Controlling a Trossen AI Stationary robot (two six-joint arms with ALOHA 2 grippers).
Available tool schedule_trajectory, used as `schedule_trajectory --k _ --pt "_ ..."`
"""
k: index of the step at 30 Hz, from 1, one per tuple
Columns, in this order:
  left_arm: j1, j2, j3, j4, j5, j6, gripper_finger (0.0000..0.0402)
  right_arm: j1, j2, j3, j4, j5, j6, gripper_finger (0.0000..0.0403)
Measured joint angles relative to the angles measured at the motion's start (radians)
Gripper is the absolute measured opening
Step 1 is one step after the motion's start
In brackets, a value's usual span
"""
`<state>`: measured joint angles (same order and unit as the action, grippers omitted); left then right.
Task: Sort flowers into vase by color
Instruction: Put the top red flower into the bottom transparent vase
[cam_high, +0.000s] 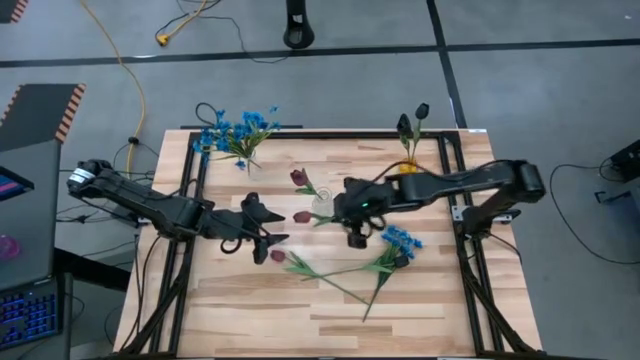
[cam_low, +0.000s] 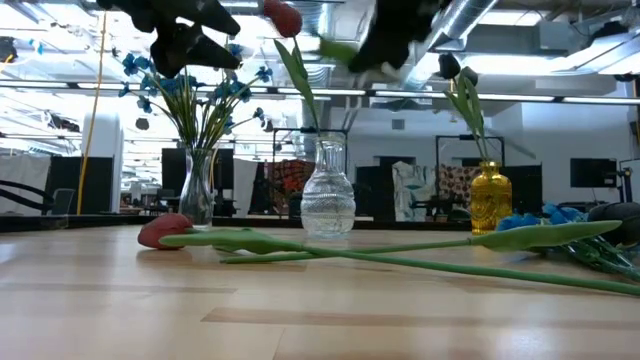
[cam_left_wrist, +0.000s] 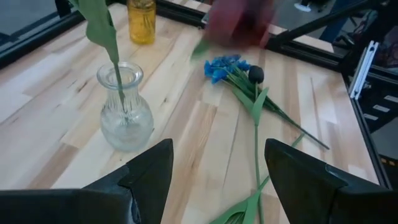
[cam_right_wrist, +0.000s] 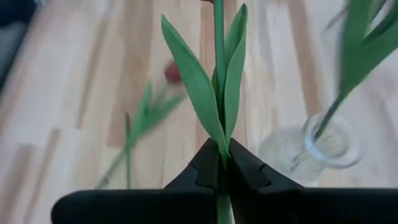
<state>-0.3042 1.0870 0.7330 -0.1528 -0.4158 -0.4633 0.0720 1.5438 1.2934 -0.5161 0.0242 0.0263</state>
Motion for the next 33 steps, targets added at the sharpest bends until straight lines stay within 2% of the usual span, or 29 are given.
schedule_trajectory --k 5,10,16,19,22,33 --pt "0.0 -0.008 0.0 0.0 -0.009 0.001 0.0242 0.024 -0.134 -0.032 0.138 0.0 -0.017 0.004" --pt "0.0 -0.008 0.0 0.0 -0.01 0.001 0.0242 0.035 -0.288 -0.207 0.445 0.0 -0.095 0.004" --pt "0.0 -0.008 0.0 0.0 -0.017 0.001 0.0242 0.004 -0.417 -0.52 1.139 0.001 -0.178 0.004" --pt "0.0 -0.008 0.0 0.001 -0.023 0.001 0.0242 -0.025 -0.406 -0.634 1.429 0.001 -0.192 0.0039" --pt "0.0 -0.008 0.0 0.001 -0.027 0.001 0.0242 -0.056 -0.367 -0.687 1.602 0.001 -0.193 0.0039" --pt "0.0 -0.008 0.001 0.004 -0.049 0.001 0.0242 -0.136 -0.133 -0.665 1.851 0.001 -0.192 0.0039"
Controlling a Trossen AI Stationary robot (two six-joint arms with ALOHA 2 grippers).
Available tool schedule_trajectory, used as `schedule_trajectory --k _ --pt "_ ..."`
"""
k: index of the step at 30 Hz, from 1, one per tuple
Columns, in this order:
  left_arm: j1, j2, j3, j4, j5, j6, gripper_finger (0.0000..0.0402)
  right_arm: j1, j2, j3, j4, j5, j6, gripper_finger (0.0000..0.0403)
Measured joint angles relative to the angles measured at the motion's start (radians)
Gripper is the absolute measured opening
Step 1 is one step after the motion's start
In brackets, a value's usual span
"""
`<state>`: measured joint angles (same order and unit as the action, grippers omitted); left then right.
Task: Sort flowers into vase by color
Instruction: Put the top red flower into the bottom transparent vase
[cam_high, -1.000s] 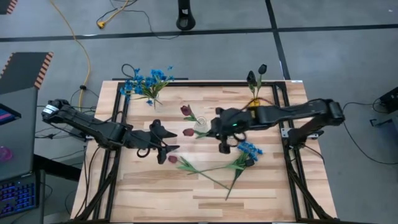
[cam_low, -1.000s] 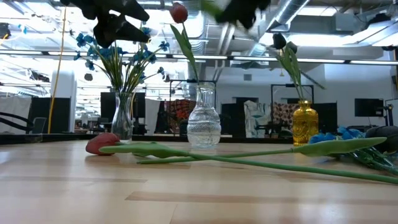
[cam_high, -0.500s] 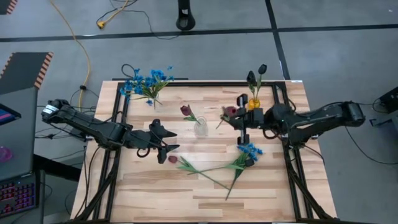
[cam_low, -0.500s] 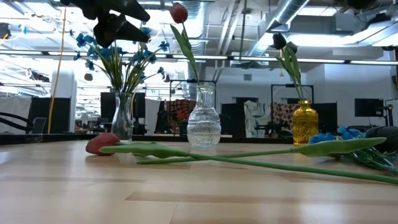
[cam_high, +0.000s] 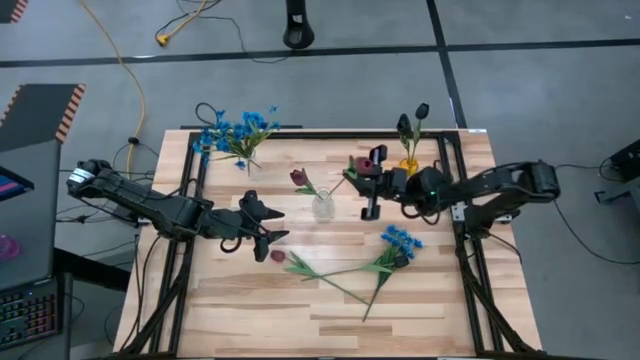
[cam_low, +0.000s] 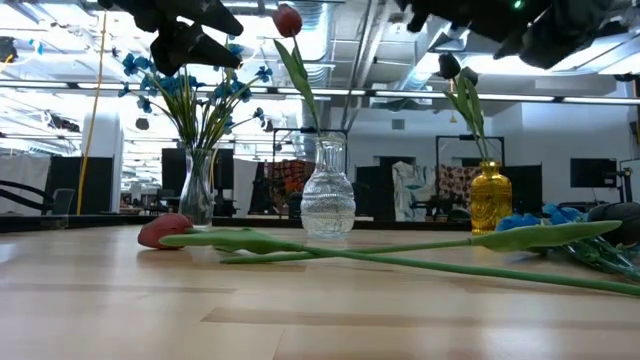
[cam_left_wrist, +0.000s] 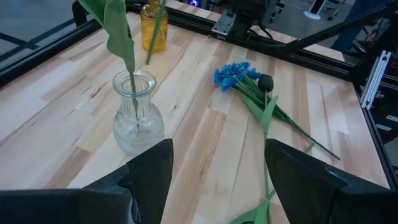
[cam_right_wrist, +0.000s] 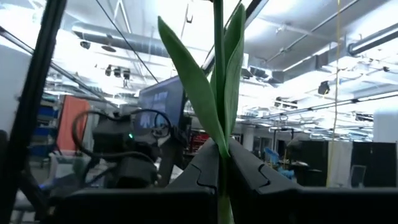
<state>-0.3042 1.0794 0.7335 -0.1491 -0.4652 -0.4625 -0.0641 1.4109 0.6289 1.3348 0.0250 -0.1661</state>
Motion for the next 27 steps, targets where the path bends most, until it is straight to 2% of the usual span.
schedule_trajectory --k 13,27 --pt "0.0 0.0 0.0 -0.001 -0.006 0.0 0.0242 -0.051 0.149 0.0 0.117 0.0 0.054 0.0045" --pt "0.0 0.0 0.0 -0.002 -0.006 0.0 0.0242 -0.057 0.182 0.0 0.025 0.001 0.055 0.0053"
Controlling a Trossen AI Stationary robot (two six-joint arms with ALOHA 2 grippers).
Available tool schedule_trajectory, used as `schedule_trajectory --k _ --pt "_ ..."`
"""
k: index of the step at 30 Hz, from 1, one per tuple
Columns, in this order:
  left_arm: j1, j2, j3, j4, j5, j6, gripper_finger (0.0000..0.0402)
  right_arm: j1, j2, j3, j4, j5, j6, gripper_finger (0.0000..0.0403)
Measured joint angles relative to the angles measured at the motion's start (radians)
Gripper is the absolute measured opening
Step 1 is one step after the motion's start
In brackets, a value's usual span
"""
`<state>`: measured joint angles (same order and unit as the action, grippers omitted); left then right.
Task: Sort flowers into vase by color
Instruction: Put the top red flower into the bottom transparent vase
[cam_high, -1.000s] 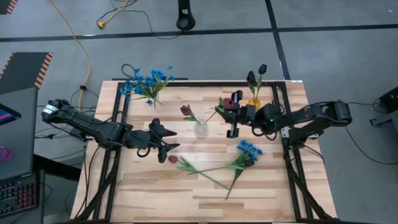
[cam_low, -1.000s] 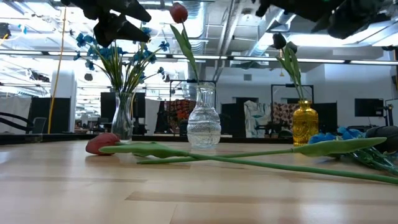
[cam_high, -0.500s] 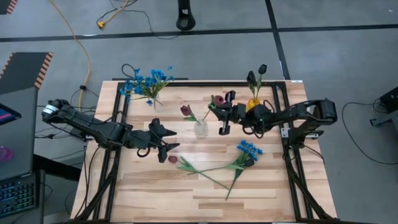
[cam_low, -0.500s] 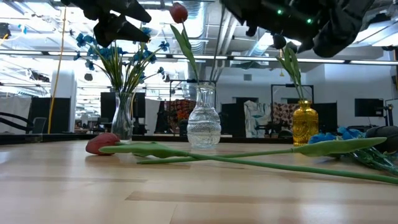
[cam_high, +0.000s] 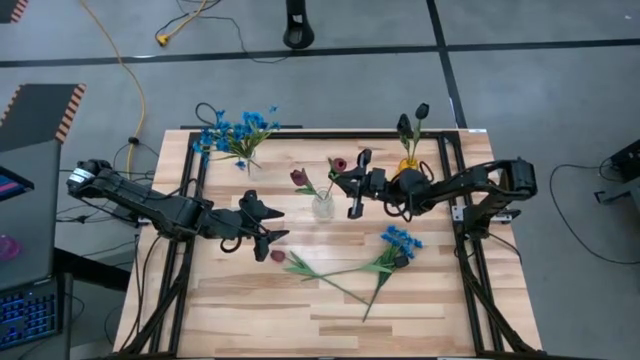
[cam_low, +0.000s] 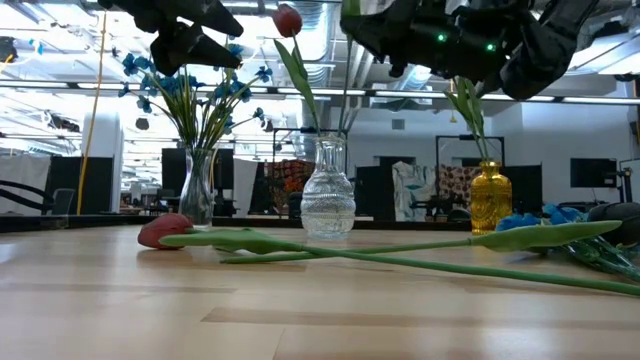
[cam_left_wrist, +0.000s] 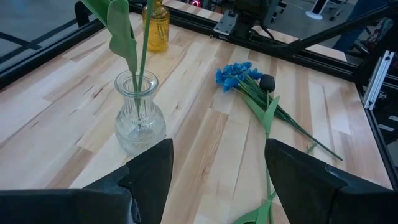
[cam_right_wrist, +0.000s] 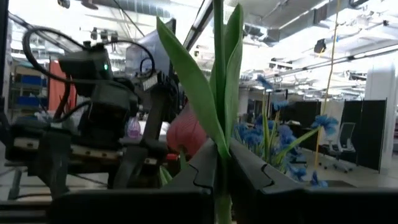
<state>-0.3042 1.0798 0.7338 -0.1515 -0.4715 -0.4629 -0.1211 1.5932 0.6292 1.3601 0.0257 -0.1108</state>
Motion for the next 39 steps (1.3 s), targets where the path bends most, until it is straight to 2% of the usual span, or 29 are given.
schedule_trajectory --k 4,8,15,22,31,39 --pt "0.0 0.0 0.0 0.0 0.0 -0.001 0.0242 -0.001 0.0 0.0 -0.017 0.001 -0.003 0.0058" --pt "0.0 0.0 0.0 0.0 0.0 -0.002 0.0242 -0.013 -0.019 0.008 -0.095 0.005 -0.002 0.0082" --pt "0.0 0.0 0.0 0.0 0.001 -0.003 0.0242 -0.013 -0.074 0.084 -0.462 0.086 -0.003 0.0167" --pt "0.0 0.0 0.0 0.0 0.001 -0.004 0.0242 -0.01 -0.146 0.176 -0.85 0.108 -0.003 0.0239" --pt "0.0 0.0 0.0 0.0 0.001 -0.004 0.0242 -0.01 -0.298 0.284 -1.352 0.108 -0.006 0.0249" --pt "0.0 0.0 0.0 0.0 0.001 -0.004 0.0242 -0.003 -0.425 0.329 -1.619 0.108 -0.002 0.0249"
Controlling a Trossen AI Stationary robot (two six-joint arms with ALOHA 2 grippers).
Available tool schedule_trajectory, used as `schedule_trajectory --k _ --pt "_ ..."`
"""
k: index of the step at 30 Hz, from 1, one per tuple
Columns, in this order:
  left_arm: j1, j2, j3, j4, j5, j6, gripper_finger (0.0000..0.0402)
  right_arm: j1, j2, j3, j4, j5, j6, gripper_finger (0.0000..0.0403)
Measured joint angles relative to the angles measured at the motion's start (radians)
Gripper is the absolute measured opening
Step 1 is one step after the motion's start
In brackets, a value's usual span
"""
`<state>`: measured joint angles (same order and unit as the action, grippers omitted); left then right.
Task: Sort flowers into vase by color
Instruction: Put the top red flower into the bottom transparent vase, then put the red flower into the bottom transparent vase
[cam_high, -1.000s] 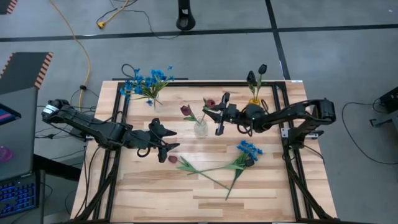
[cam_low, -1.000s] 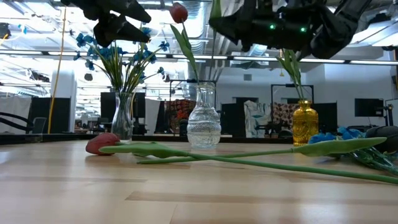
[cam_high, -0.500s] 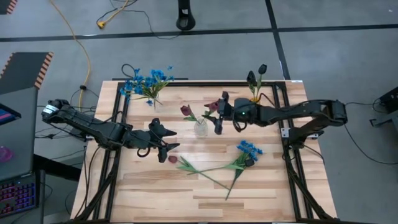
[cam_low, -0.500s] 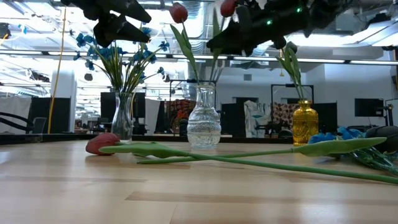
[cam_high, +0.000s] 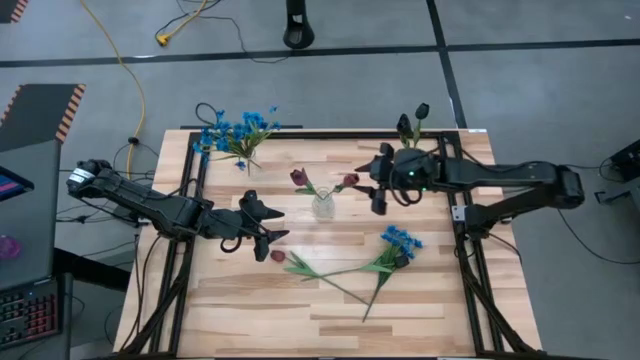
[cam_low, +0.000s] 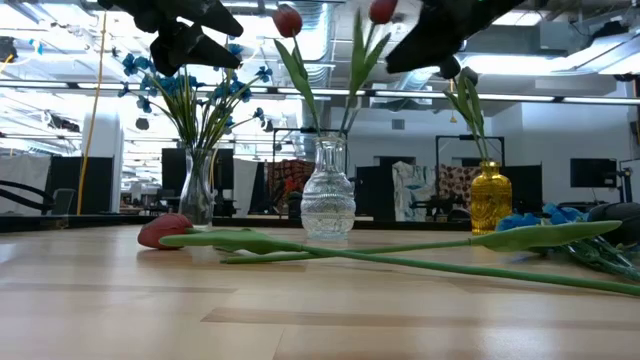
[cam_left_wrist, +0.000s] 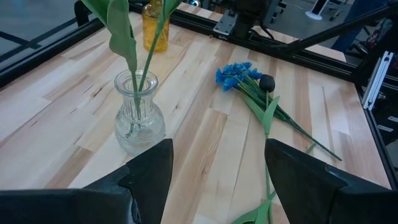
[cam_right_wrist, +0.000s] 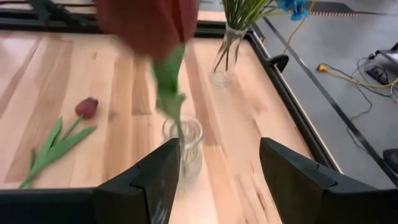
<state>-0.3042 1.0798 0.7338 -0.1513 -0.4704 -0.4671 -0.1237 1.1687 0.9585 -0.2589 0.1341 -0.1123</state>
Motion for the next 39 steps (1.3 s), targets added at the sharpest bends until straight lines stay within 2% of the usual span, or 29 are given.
schedule_trajectory --k 6,13,25,32,39 --pt "0.0 0.0 0.0 0.0 0.0 0.0 0.0242 0.061 -0.063 0.0 -0.07 0.0 0.075 0.0249" --pt "0.0 0.0 0.0 -0.001 0.0 0.0 0.0242 0.185 -0.025 0.0 -0.068 0.0 0.218 0.0249" --pt "0.0 0.0 0.0 -0.001 0.0 0.0 0.0242 0.374 0.284 0.0 0.051 0.001 0.424 0.0249" --pt "0.0 0.0 0.0 -0.001 0.014 0.0 0.0242 0.436 0.492 0.0 0.26 0.018 0.463 0.0249" --pt "0.0 0.0 0.0 -0.001 0.015 0.0 0.0242 0.453 0.647 0.0 0.464 0.12 0.462 0.0249"
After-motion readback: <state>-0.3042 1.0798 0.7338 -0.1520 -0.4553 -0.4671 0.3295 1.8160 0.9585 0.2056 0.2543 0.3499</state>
